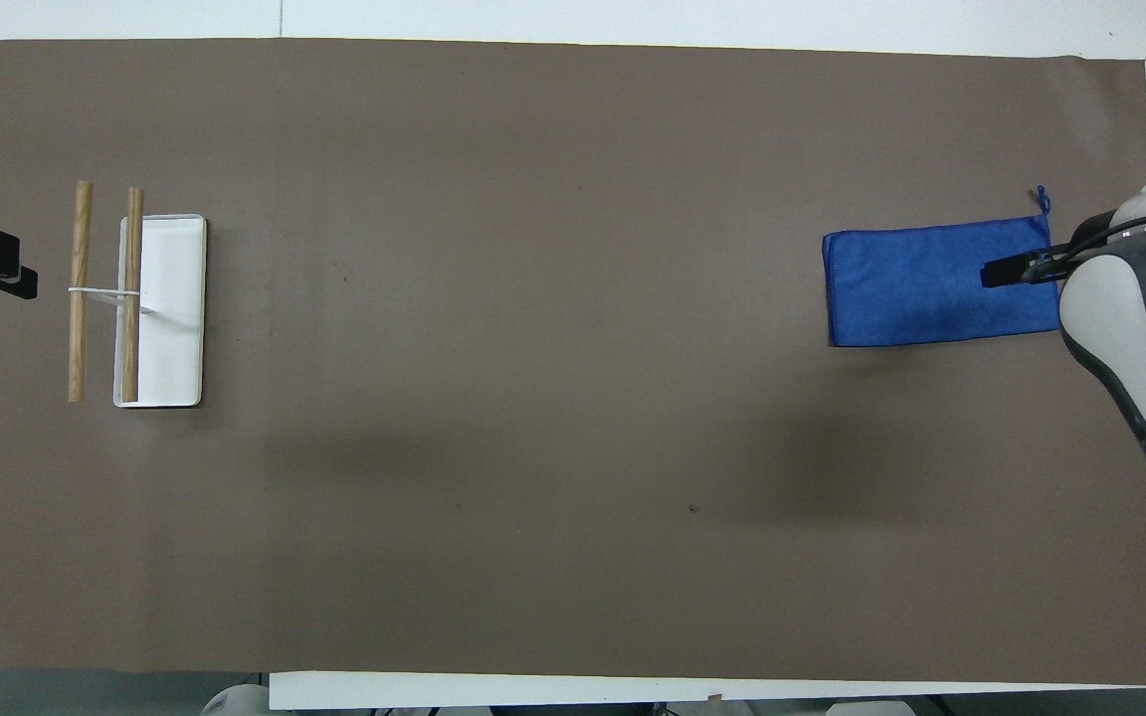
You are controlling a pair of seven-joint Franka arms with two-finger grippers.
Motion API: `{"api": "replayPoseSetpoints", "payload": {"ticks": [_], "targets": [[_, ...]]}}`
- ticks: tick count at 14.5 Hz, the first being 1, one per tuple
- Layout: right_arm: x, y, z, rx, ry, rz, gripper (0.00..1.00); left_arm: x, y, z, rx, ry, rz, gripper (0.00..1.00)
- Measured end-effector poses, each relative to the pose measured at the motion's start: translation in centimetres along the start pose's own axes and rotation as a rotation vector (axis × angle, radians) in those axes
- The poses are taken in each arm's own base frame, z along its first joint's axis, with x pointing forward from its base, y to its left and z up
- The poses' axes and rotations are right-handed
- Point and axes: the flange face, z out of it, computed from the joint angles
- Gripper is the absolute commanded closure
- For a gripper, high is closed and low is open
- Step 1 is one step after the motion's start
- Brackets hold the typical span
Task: Right arm passes towel to left arm to hang
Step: 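Grasp the blue towel edge with the right gripper and lift it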
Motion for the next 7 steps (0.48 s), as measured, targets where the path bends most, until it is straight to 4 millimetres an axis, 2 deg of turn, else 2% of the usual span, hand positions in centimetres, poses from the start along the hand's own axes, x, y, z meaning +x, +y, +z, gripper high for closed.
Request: {"api": "replayPoseSetpoints", "payload": {"ticks": [3,7], "targets": [[0.6,0.9,4.5,-0.015,0.019,-0.045,0.02,0.0,0.0,0.0,0.0,0.0,0.0,0.0],[0.2,1.0,6.8,-0.03,0.038,-0.046,0.05,0.0,0.0,0.0,0.0,0.0,0.0,0.0]]}}
